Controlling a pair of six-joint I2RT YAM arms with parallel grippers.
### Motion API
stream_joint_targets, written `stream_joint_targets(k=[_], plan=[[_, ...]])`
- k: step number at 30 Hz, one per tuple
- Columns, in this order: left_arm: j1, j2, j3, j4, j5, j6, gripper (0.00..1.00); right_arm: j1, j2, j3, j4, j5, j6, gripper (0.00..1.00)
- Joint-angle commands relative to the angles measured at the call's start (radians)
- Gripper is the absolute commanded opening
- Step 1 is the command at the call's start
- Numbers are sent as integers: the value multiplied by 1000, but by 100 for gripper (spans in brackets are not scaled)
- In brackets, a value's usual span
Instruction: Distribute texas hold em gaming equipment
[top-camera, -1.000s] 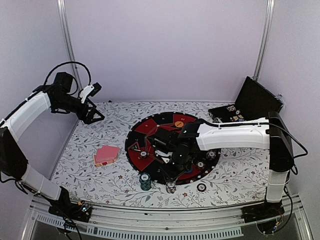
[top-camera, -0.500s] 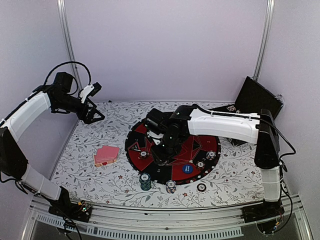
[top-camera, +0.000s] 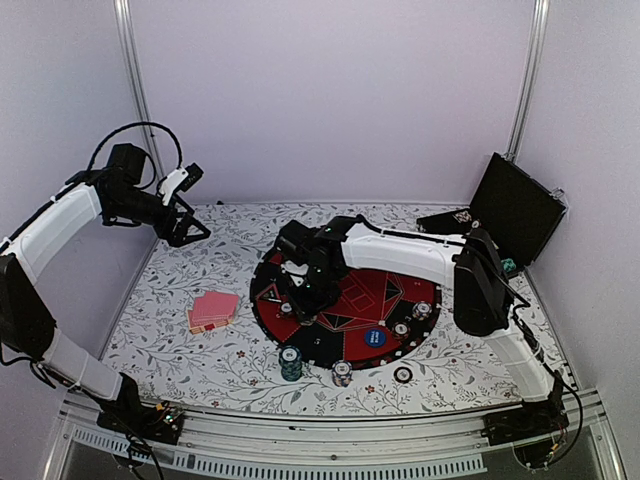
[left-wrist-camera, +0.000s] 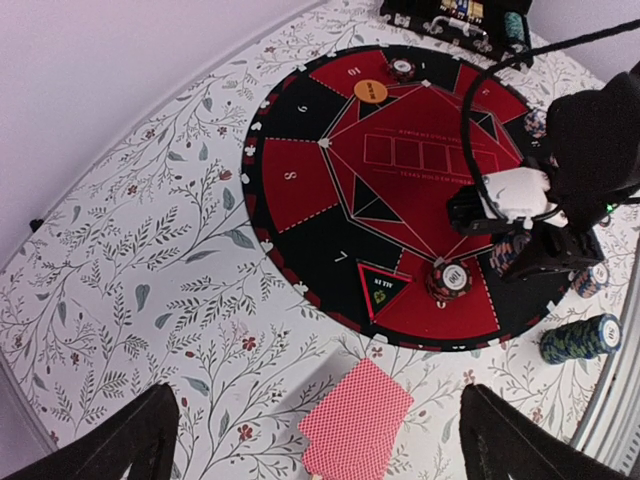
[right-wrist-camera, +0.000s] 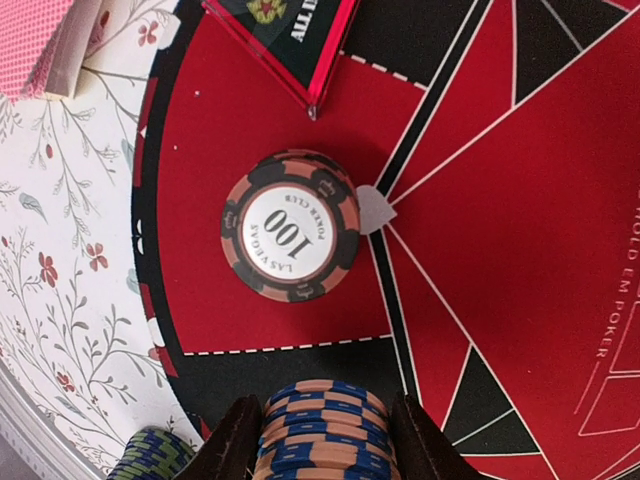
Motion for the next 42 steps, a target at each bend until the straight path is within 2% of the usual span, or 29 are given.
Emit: stream_joint_targets(k=[1, 17, 28, 35, 42], plan=[[-11, 3, -3, 23, 27, 4, 100, 5, 38, 55, 19, -52, 5, 36], [-10, 5, -5, 31, 35, 5, 100, 14, 137, 116, 72, -91, 29, 37], [-11, 1, -16, 35, 38, -3, 100, 23, 145, 124, 61, -68, 32, 63], [-10, -6, -22, 35, 27, 1, 100, 13, 94, 135, 58, -51, 40, 65], [-11, -4, -14, 21, 13, 12, 100, -12, -38, 133, 28, -2, 45, 66]])
